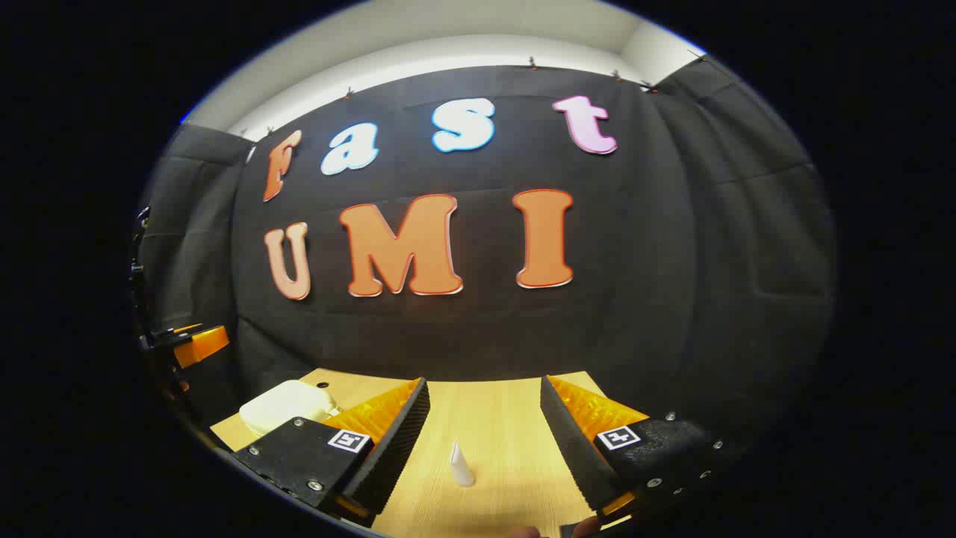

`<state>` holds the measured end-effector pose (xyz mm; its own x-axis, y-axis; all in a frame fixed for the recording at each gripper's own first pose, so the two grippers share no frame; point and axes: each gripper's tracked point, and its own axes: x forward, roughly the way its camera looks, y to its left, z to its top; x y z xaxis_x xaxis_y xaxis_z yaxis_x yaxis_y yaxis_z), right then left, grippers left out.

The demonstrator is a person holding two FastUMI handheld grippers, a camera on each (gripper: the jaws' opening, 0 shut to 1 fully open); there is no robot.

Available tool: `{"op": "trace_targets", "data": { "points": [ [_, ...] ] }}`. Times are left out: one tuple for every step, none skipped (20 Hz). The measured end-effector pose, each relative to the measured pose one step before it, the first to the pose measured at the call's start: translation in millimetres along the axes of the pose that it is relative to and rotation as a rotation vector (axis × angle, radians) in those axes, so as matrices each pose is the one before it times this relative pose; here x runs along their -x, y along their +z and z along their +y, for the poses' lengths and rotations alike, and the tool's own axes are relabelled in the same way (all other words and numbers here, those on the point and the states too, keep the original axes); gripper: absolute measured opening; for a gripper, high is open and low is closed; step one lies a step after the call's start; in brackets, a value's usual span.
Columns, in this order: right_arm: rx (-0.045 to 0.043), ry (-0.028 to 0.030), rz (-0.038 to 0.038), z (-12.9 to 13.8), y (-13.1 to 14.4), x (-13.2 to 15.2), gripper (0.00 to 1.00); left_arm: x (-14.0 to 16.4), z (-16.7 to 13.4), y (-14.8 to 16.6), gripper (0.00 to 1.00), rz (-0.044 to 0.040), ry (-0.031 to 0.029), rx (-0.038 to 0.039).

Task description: First open the suitcase, pack the skin care products into it, and then close the suitcase.

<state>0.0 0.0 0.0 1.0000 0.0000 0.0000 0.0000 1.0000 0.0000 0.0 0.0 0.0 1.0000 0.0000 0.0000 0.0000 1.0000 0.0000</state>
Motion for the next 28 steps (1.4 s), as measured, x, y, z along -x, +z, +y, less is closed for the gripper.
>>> {"op": "trace_targets", "data": {
  "points": [
    [0.02343,0.01853,-0.01331,-1.61,4.45,-8.18,0.95,-1.0,-0.61,-0.92,0.95,0.00366,0.03638,-0.01449],
    [0.02516,0.01815,-0.0103,-0.37,1.72,-9.04,0.95,0.66,-3.11,-1.83,0.98,0.00257,0.02775,-0.01],
    [0.01862,0.01265,-0.00022,-1.65,-1.97,-8.99,0.95,-0.12,-4.15,-0.11,0.95,-0.00227,0.01443,-0.00509],
    [0.00373,0.01539,0.00942,-0.59,-3.07,-6.47,0.95,-0.57,-4.09,-0.18,0.98,-0.00167,0.00874,-0.00162],
    [-0.01381,0.0144,0.01083,0.52,-2.11,-5.38,0.95,-1.22,-2.98,0.69,0.98,-0.00593,0.00459,0.00167],
    [-0.02593,0.01035,0.00966,0.79,-2.48,-3.84,0.95,-3.52,-3.66,-0.71,0.98,-0.0059,-0.00881,0.00031],
    [-0.02591,0.00023,0.0093,0.99,-3.95,-4.68,0.95,-7.17,-2.51,-1.74,0.96,-0.00504,-0.01094,-0.0048],
    [-0.02506,-0.01534,0.00783,0.06,-3.64,-5.15,0.95,-8.28,-0.92,-0.39,0.98,-0.00062,-0.01528,-0.01042],
    [-0.02836,-0.01291,0.01247,3.58,-5.51,-4.07,0.94,-8.64,1.51,-0.79,0.98,0.00143,-0.01416,-0.01427],
    [-0.02255,-0.01419,0.01405,5.81,-4.63,-3.43,0.94,-7.52,3.26,0.88,0.96,-0.00043,-0.01141,-0.01092],
    [-0.01162,-0.00875,0.00873,6.31,-3.7,-1.12,0.95,-5.72,3.7,1.04,0.98,-0.00768,-0.01152,-0.00517],
    [0.00141,-0.0018,0.00132,7.09,-2.1,-1.28,0.95,-3.85,4.68,1.05,0.97,-0.00514,-0.01084,-0.00227],
    [0.01095,-0.00189,-0.00503,7.22,-0.79,-1.17,0.95,-2.68,6.18,-2.29,0.96,-0.00307,-0.00633,0.00046],
    [0.01567,-0.00872,-0.00285,4.99,-0.53,-0.71,0.95,-3.7,5.63,-2.37,0.97,0.00271,-0.00178,0.00061],
    [0.01289,-0.00859,0.00615,3.32,-4.6,-1.08,0.95,-3.43,5.31,-5.34,0.96,0.01385,0.00027,-0.0011],
    [0.00426,0.00019,0.00959,5.84,-3.84,-0.18,0.95,-1.65,4.47,-2.13,0.97,0.00789,-0.00099,-0.00044],
    [-0.00467,0.00096,0.00425,6.07,-2.5,1.86,0.95,-0.74,3.55,-0.38,0.96,-0.00099,-0.00237,-0.00198],
    [-0.00465,0.00306,0.00141,5.17,-1.16,0.28,0.95,-0.45,2.31,0.51,0.96,-0.00172,-0.00321,-0.0109],
    [0.00329,-0.00144,0.00399,2.93,-1.63,-0.74,0.95,0.14,4.21,0.99,0.96,-0.0086,0.00728,-0.01539],
    [0.00831,-0.00197,0.00553,2.67,-1.96,-2.02,0.95,-0.05,3.25,1.3,0.97,-0.00408,0.00591,-0.01398],
    [0.00719,0.00203,0.01576,2.06,-4.05,-0.95,0.95,1.45,0.72,-0.4,0.97,0.00221,0.00076,-0.0079],
    [0.00097,0.01075,0.01408,3.44,-2.78,-0.65,0.95,0.64,-0.25,0.0,0.96,0.002,-0.0021,-0.00165],
    [-0.00217,0.00984,0.0003,3.59,1.9,1.23,0.95,-0.96,-2.08,-1.87,0.96,-0.00066,-0.00166,-0.00217],
    [0.00148,0.0023,-0.00549,0.12,1.66,0.45,0.95,-0.08,-2.32,-0.63,0.96,-0.00186,-0.0058,-0.00891],
    [0.00566,-0.00425,-0.00385,-1.25,-0.27,-0.19,0.95,-0.7,0.09,-4.04,0.96,0.00386,0.00034,-0.0239],
    [0.00521,-0.00959,0.0031,-1.17,-2.54,-0.49,0.95,-0.25,0.66,-4.74,0.98,0.01149,0.00358,-0.03407],
    [-0.00015,-0.00495,0.00744,-0.6,-4.19,0.1,0.95,-0.19,-1.7,-4.35,0.99,0.00133,-0.00321,-0.03524],
    [-0.0039,0.00075,0.00773,0.34,-3.36,0.16,0.95,1.04,-1.66,-2.48,0.99,-0.00115,-0.00091,-0.03625]
  ]
}}
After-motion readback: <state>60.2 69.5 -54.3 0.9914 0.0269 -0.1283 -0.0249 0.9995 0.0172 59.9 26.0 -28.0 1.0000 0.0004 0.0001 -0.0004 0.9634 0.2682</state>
